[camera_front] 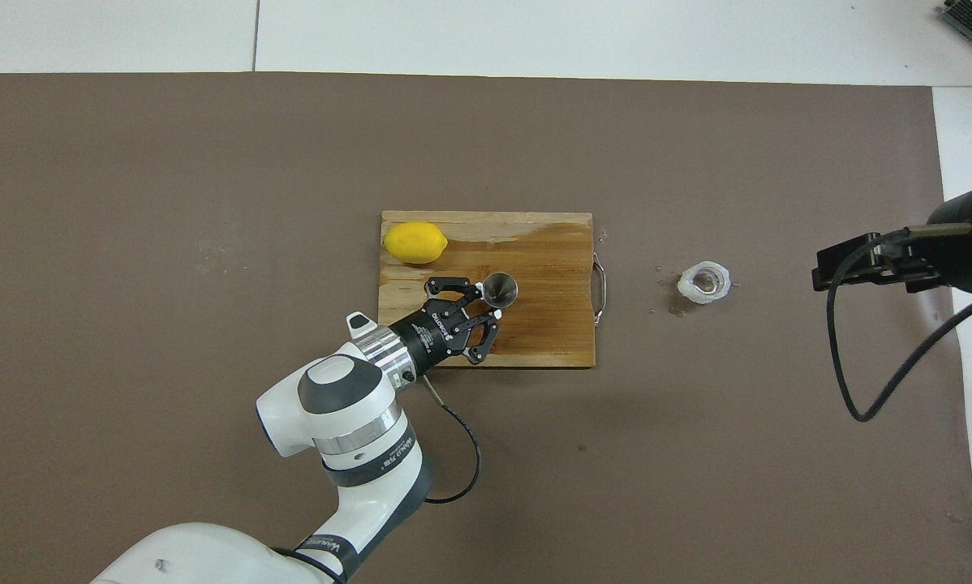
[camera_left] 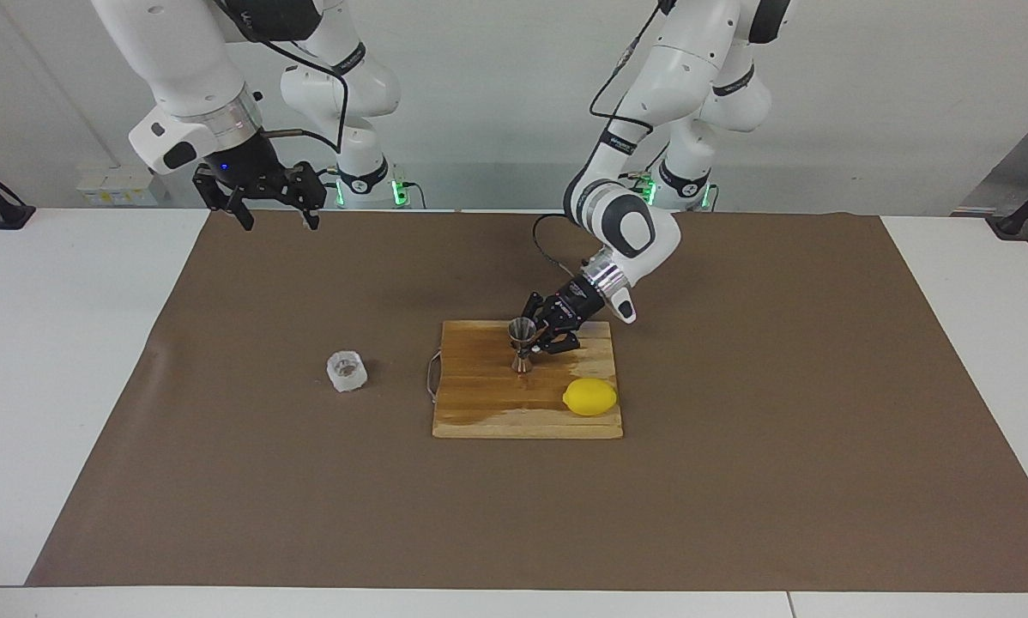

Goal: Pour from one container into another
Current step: 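Lower the metal cup onto the board center and open the left gripper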

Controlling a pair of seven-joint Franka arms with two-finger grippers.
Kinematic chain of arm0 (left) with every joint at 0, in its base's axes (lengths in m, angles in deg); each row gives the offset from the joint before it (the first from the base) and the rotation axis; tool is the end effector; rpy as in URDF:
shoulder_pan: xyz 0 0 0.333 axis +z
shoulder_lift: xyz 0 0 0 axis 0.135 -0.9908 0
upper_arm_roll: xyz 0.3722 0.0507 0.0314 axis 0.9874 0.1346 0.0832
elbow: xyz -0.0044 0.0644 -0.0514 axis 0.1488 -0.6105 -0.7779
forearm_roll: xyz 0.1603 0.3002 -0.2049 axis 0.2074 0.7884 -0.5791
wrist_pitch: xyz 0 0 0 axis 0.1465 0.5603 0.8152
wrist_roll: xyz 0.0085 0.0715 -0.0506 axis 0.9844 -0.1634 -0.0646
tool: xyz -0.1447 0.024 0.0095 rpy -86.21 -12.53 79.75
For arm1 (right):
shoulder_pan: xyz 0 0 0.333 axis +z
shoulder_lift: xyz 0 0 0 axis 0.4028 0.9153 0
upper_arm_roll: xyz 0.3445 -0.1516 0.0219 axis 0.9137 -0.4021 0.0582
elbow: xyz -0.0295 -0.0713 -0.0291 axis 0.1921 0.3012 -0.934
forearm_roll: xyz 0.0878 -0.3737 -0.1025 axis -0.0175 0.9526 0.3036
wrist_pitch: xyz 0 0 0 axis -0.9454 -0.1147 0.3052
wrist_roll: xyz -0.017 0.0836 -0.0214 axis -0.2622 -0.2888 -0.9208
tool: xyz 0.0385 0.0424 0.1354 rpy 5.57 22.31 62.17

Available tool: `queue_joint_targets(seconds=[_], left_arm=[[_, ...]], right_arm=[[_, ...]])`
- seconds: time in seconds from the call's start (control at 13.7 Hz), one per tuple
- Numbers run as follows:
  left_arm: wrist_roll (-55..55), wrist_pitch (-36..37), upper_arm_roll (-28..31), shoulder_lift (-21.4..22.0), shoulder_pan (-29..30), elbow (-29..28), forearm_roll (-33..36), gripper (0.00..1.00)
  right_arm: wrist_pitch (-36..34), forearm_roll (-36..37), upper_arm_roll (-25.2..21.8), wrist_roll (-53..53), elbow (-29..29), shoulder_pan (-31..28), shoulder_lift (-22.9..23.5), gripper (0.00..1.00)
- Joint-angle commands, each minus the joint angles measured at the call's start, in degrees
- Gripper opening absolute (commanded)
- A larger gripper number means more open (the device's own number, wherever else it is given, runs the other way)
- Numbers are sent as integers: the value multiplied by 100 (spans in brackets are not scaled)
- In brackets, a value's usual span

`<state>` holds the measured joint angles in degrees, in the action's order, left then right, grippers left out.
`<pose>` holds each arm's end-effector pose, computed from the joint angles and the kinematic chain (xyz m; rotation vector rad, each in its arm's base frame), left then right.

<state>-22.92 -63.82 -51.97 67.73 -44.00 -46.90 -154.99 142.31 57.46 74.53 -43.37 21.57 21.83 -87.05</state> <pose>0.4965 -0.3769 0.3006 1.0572 1.7122 -0.6441 0.5453 0.0382 0.6501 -3.1017 0.0486 0.0880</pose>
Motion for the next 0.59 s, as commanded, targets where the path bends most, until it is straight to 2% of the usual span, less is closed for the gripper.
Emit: queue_joint_targets(seconds=[0.0,0.15,0.29,0.51], left_arm=[[-385,154,48,36,37,-76,-158,89],[-385,85,56,88,81,-67,-115,100],[-376,-239,74,176,108,-24,8,100],[-368,-1433,57,387,64,240,692,100]], right_arm=[[37,-35,33,134,6,-80,-14,100],[37,-35,33,134,6,-80,-14,100],[37,-35,33,134,6,-80,-14,100],[37,-35,33,134,6,-80,-14,100]])
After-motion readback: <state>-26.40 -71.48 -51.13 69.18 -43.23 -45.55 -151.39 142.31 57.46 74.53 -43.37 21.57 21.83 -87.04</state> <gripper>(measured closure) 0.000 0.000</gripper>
